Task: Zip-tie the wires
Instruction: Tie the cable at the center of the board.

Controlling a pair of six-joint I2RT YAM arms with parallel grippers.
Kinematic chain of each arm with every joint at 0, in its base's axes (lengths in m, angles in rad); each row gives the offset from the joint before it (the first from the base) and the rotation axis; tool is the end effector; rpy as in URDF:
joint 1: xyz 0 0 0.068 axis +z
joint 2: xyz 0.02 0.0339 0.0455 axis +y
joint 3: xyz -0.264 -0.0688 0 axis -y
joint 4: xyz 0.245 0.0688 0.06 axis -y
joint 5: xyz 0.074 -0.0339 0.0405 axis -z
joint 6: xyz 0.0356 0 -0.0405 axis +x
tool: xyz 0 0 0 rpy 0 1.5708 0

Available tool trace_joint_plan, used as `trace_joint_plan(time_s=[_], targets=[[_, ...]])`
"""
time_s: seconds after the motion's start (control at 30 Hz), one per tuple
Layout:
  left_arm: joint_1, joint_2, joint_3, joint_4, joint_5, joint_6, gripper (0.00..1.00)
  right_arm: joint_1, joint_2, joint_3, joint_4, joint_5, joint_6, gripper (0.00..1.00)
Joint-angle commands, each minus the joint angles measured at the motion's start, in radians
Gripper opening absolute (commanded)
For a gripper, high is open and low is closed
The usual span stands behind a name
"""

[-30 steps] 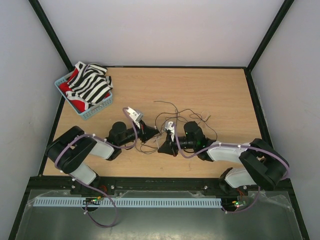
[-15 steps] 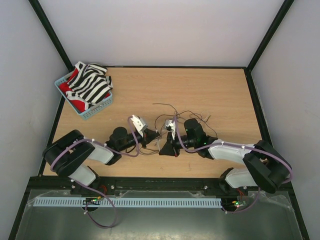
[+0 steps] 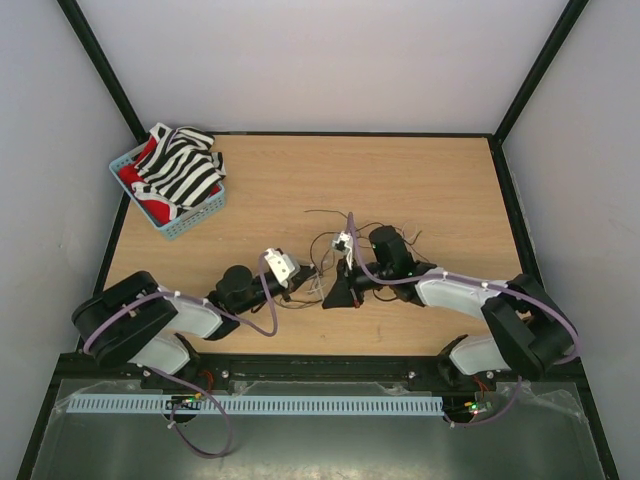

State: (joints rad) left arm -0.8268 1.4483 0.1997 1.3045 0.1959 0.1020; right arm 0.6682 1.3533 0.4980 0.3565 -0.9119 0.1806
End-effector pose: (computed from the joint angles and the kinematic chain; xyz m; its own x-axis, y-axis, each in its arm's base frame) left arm 0.1513 -0.1746 0.1682 0.1245 0.0122 -0.9921 0.8450 0.5228 0.1125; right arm 0.1813 0.1789 0.1799 -0.5354 -0.2825 -0.7959 -0.8419 0.1028 0.5298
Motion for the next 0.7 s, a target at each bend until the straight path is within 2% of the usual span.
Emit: trace_joint_plan(time_s=[0.0,0.67], targets=[[-0.016,-0.039,-0.011,0.050,-0.045,0.071,0.00,-0.002,0.039,0.074,-0.106,-0.090,-0.038,0.00],[-0.054,-0.125,-0.051,0.050,-0.067,0.189,0.00,-0.033,0.084,0.201,-0.336,-0.209,-0.172,0.00]])
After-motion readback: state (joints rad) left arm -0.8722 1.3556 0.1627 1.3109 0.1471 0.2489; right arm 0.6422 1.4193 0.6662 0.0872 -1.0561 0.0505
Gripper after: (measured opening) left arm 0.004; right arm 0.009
